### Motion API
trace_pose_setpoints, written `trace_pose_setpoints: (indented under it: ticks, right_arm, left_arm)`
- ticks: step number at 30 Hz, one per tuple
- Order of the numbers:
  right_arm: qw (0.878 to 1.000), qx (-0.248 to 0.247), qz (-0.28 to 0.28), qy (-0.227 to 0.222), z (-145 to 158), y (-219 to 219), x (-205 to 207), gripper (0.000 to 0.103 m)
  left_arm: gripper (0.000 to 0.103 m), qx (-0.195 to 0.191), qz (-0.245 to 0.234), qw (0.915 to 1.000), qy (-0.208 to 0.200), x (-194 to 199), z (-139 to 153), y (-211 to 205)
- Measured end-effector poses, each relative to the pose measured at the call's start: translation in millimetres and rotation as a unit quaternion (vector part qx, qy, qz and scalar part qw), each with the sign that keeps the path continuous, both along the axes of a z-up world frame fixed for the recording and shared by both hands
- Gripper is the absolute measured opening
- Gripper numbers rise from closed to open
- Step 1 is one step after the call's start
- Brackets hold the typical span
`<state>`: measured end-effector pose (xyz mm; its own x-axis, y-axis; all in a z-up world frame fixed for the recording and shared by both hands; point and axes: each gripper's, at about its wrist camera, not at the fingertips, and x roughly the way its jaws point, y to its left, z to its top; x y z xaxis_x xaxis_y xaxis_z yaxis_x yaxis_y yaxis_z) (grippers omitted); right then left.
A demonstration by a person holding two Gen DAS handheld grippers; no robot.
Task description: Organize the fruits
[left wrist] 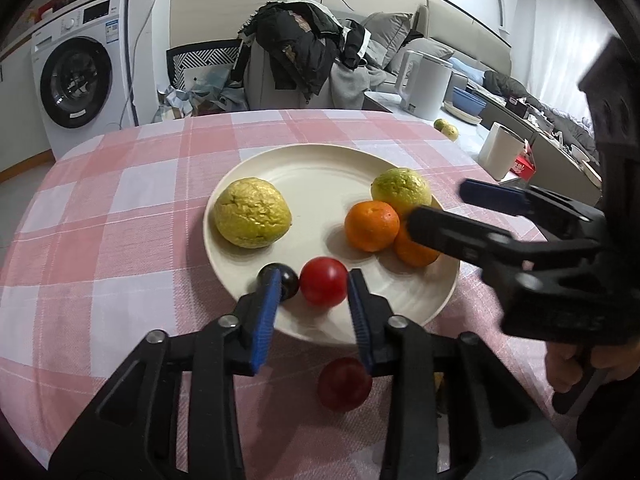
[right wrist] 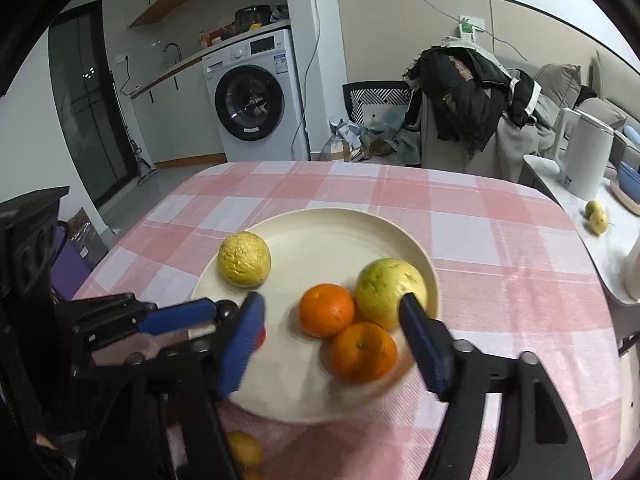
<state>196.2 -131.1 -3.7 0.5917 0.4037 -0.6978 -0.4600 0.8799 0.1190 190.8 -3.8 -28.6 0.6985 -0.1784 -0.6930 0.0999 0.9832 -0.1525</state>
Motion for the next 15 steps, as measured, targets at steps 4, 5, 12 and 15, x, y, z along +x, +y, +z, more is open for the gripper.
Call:
trace_pose_setpoints:
  ticks: [4, 5, 12, 15]
  right_arm:
    - [1.000, 0.002, -0.019, 0.001, 6.3, -17.5, -12.3, 0.098]
    - [1.000, 0.003, -0.023, 0.002, 7.4, -20.8, -15.1, 0.101]
    - [0.999, 0.028, -0.021, 0.015, 13.2, -43.2, -41.6, 0.103]
    - [0.999, 0.031, -0.019, 0.012, 13.9, -48.6, -54.0, 0.103]
  left_arm:
    - [0.067, 0.013, 0.016, 0.9998, -0.009, -14.3, 8.0, 3.5]
    - [0.077, 0.017, 0.019, 0.9996, -0.013, -19.0, 10.6, 4.3]
    - [0.102, 0.025, 0.026, 0.9990, -0.027, -56.4, 24.7, 6.9]
    - [0.102, 0.029, 0.027, 0.9988, -0.029, -70.9, 27.0, 6.4]
